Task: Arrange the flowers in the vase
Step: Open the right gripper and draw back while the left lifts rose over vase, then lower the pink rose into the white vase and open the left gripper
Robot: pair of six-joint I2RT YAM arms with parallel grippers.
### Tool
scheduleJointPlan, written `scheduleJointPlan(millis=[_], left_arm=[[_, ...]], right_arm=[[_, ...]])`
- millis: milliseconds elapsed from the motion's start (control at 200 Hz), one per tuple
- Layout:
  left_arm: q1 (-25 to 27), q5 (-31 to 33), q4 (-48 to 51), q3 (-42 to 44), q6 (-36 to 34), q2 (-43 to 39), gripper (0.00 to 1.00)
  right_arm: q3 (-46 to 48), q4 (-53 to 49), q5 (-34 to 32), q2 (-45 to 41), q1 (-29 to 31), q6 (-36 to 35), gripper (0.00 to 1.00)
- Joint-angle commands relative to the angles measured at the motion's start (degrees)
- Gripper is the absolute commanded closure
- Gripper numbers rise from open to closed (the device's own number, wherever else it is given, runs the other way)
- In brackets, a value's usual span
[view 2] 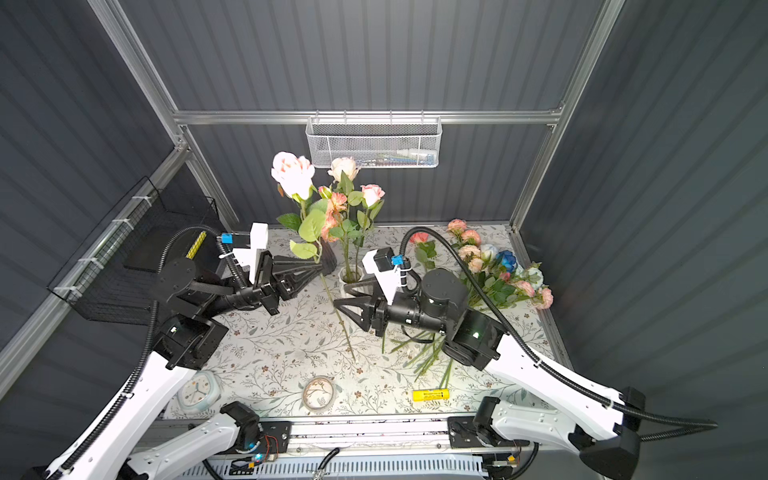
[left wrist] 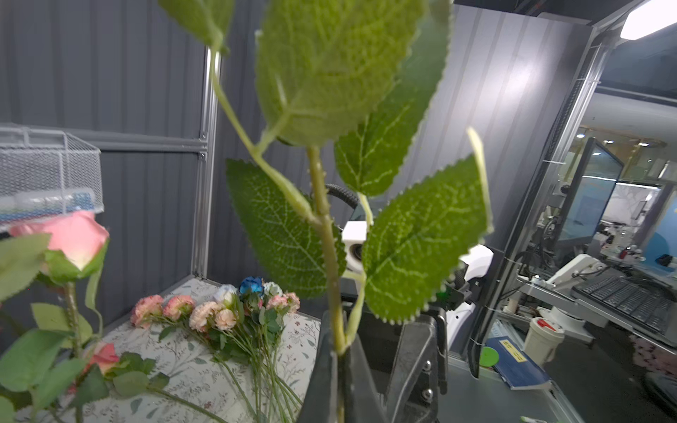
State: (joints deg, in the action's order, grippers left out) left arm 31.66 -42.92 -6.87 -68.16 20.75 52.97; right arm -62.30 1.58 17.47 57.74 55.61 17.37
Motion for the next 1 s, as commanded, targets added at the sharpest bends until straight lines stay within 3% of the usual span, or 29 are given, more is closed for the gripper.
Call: scheduleJointPlan(millis=[0,185,540,785,995], left_arm=[[-0.20,3.33,3.37,-5.94,-7.52,1.22,1.00],[-0.26,5.17,4.29,-15.98,-13.70,7.66,1.00],[-0.91,6.96,1.52,-25.12,-17.32,20.60,1.00],[-6.17,4.78,-6.48,-21.44,-10.94,23.14,1.00],[-6.72,5.07,-9.59,-14.04,-9.11,21.72,1.00]], right_arm=[[1.54,-1.12,-6.70,-5.27,0.16,-2.67,0.48],[1.57,-4.14,-9.57,-9.43,0.10,-4.23,0.47],[1.74,-7.98,-11.73,-13.54,0.11,-5.06,0.47],[1.92,-9.63,-12.95,-15.08,0.11,-5.67,0.48],[2.79,-9.50,-13.96,-15.03,0.10,-5.71,0.47]])
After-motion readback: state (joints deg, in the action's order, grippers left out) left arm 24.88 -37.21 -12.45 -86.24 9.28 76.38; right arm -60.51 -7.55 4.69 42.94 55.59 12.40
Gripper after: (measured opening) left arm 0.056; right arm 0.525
